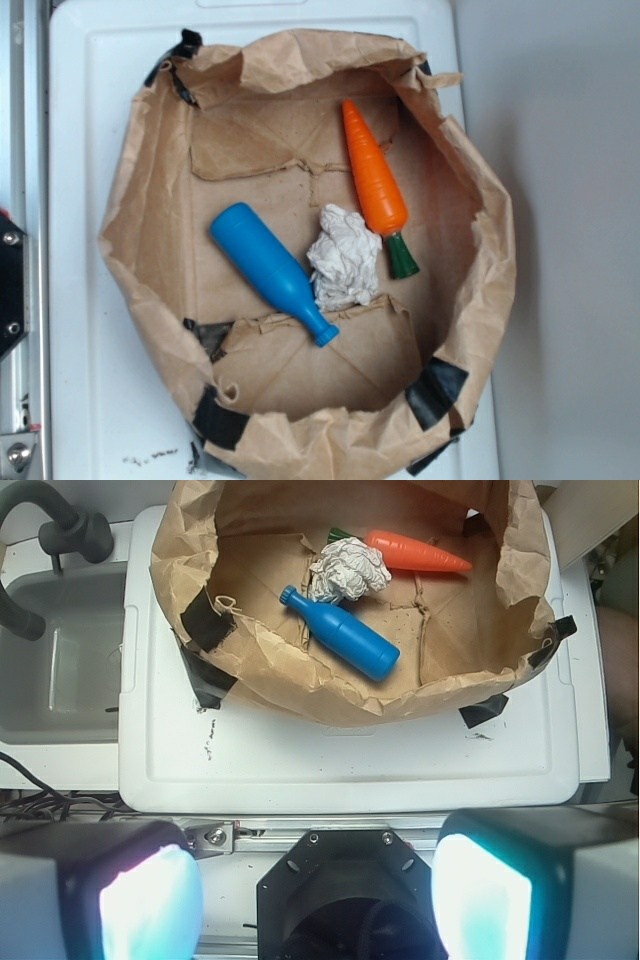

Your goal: Grab the carrot.

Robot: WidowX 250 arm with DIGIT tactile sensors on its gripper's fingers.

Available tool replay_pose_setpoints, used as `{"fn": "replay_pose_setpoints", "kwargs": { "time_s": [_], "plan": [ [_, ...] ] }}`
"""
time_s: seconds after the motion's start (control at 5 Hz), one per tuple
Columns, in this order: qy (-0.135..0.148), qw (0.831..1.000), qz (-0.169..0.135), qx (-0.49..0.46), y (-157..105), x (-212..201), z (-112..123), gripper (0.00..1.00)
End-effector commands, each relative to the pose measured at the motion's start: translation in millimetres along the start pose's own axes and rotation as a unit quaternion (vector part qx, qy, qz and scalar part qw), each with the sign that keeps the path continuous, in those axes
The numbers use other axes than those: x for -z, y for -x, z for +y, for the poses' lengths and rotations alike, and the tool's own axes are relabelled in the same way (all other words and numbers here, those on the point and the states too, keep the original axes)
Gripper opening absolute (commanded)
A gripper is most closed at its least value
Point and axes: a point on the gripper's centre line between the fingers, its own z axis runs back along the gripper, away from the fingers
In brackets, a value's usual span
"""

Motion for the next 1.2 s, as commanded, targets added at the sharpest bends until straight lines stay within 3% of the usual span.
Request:
{"fn": "replay_pose_setpoints", "kwargs": {
  "time_s": [0.0,0.2,0.4,0.6,1.0],
  "plan": [
    [0.0,1.0,0.0,0.0,0,0,0,1.0],
    [-0.016,0.998,-0.055,-0.011,-48,27,17,1.0],
    [-0.009,0.996,-0.085,0.011,-98,45,34,1.0],
    [-0.009,0.994,-0.101,0.044,-120,60,45,1.0],
    [-0.009,0.994,-0.101,0.044,-120,60,45,1.0]
  ]
}}
